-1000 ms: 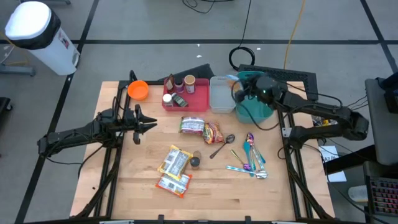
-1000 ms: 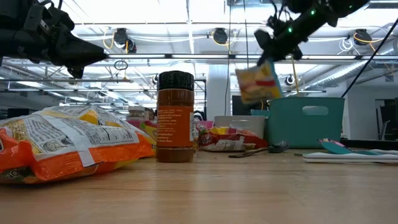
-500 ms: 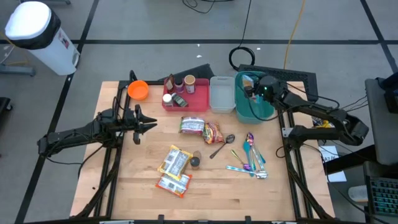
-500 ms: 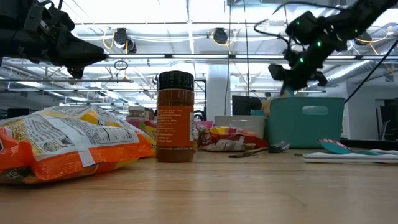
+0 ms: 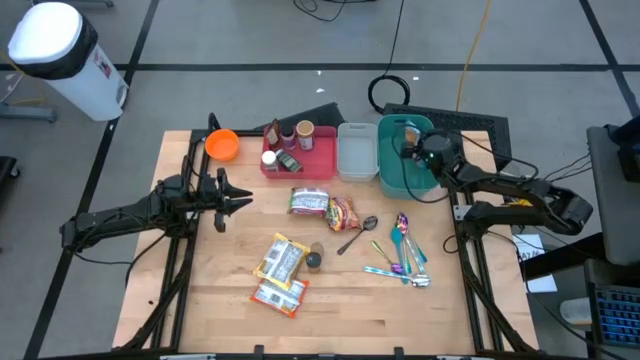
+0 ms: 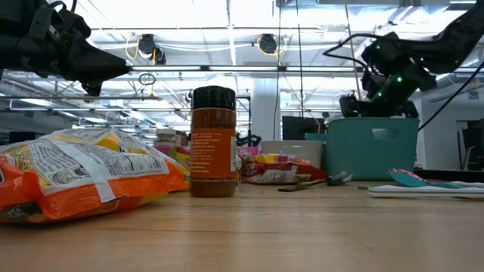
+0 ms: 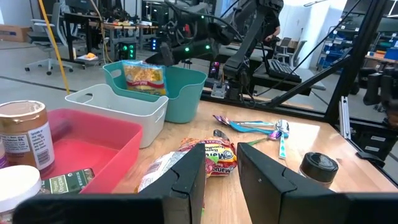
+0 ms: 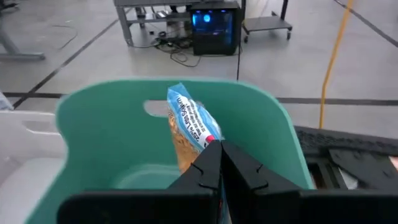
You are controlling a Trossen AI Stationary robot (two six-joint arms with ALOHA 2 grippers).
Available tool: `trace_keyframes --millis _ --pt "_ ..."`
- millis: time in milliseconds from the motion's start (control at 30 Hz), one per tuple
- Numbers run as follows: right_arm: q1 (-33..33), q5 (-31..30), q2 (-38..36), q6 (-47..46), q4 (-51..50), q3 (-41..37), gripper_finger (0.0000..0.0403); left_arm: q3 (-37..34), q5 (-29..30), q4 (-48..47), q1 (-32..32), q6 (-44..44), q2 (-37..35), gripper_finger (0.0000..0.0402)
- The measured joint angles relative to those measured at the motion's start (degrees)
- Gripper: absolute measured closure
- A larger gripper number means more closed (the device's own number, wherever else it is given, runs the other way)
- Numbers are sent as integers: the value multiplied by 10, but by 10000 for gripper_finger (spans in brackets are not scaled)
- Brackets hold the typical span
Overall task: Pick & Place Food Item
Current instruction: Put the blue noodle pack into the green bin, then put the red noodle pack into the green bin
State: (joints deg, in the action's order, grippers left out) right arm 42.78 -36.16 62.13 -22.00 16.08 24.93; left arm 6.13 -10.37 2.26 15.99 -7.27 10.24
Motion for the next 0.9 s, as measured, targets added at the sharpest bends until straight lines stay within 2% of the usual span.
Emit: trace_keyframes --millis 133,533,667,900 --pt "0 0 0 -27 2 -19 403 0 0 0 0 0 0 304" --pt "0 2 0 -29 39 -39 397 0 0 -4 0 0 0 304" --pt "0 6 0 -29 54 -39 378 0 0 -4 0 0 0 304" --pt "0 73 0 -13 109 -39 316 0 0 -4 0 0 0 304"
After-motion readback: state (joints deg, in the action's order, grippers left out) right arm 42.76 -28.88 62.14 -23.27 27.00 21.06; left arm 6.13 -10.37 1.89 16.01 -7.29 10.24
